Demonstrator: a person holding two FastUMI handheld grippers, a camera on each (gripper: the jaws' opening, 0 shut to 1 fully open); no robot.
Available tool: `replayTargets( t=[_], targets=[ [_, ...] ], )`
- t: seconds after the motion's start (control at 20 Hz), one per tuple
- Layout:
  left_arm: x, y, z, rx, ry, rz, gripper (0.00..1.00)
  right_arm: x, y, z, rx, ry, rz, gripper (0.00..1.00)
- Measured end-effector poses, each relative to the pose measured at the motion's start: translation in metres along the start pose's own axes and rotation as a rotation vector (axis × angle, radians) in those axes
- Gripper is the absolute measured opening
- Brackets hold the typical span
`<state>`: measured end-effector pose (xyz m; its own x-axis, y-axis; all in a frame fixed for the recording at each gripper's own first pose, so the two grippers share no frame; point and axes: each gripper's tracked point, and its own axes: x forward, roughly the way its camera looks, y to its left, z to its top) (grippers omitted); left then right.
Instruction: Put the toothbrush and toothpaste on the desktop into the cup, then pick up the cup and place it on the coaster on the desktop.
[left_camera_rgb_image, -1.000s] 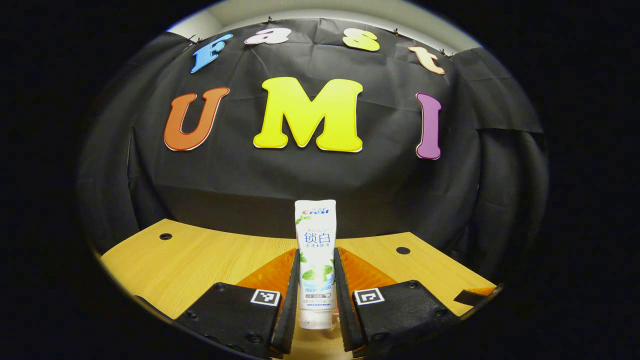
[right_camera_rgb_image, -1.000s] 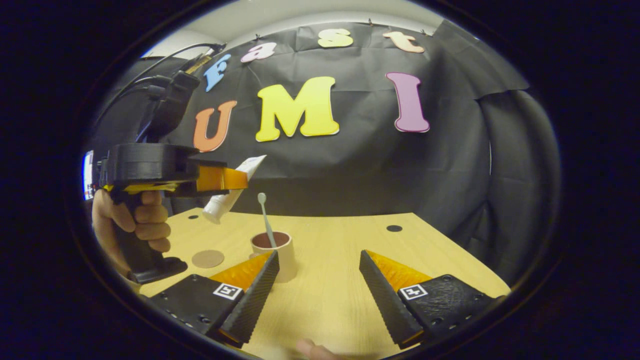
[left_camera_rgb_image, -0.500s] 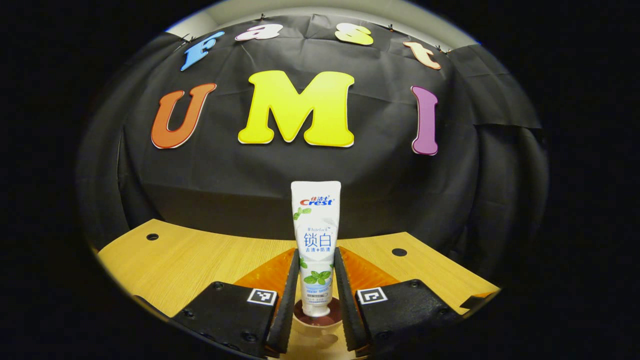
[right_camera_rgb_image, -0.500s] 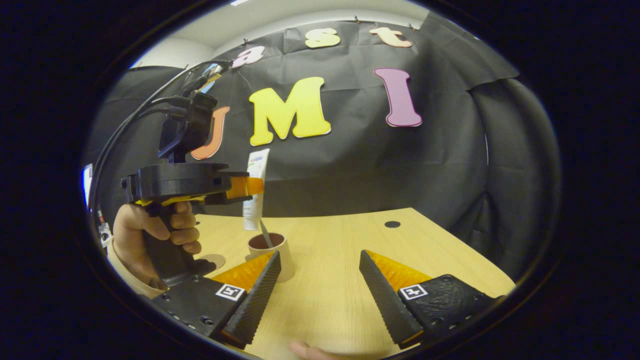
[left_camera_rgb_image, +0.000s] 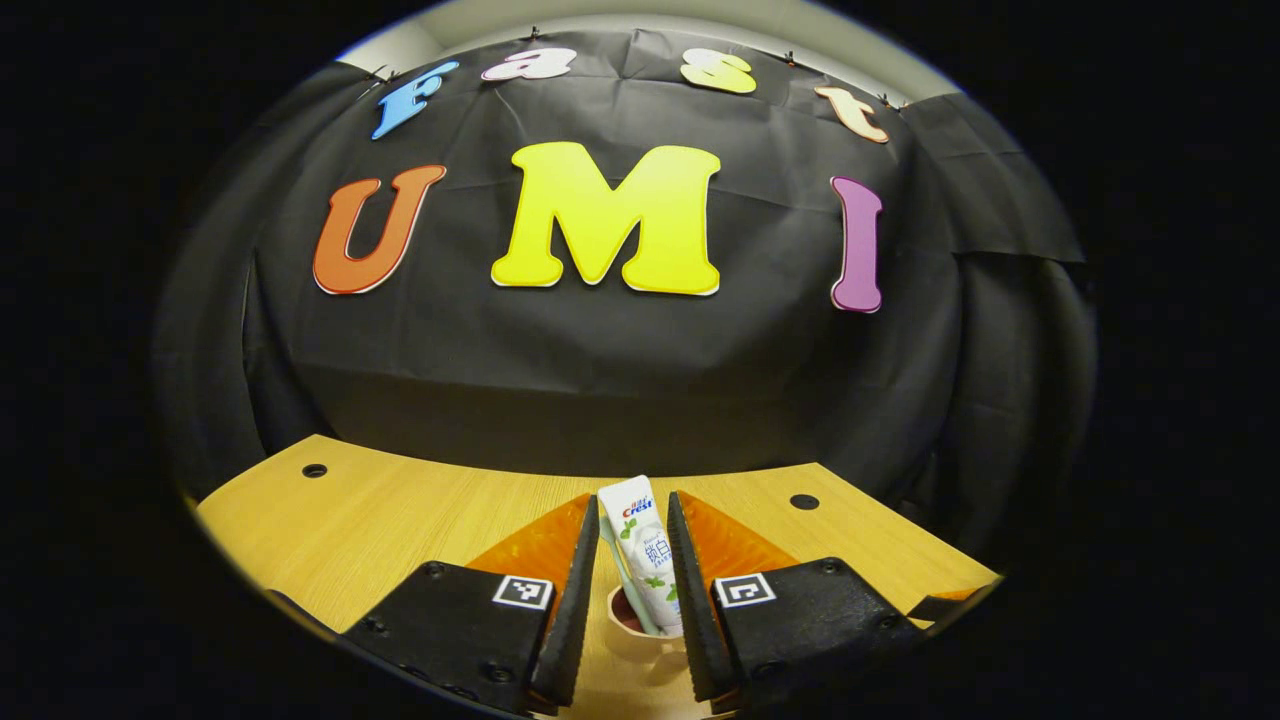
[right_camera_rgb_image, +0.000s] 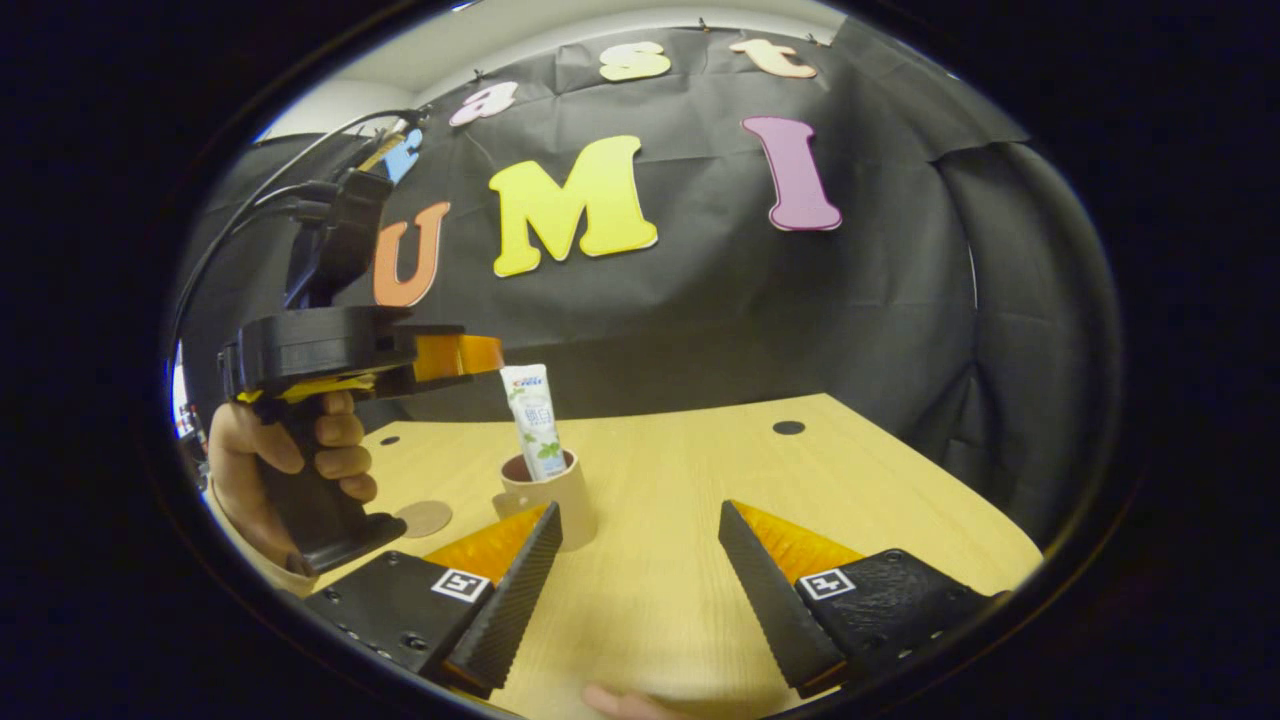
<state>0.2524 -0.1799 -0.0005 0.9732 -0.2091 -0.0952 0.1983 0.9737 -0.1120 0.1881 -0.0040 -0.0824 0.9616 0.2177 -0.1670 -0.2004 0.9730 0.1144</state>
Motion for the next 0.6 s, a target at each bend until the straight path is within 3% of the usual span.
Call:
replayTargets(
  t=[0.35, 0.6],
  targets=[
    [-0.042, 0.022, -0.013, 0.056, 0.011, 0.0, 0.79, 0.012, 0.034, 0.024, -0.052, 0.026, 0.054, 0.96],
    [-0.078, 0.049, -0.023, 0.054, 0.018, 0.042, 0.88, 0.035, 0.062, 0.027, -0.106, 0.14, 0.121, 0.96]
  ],
)
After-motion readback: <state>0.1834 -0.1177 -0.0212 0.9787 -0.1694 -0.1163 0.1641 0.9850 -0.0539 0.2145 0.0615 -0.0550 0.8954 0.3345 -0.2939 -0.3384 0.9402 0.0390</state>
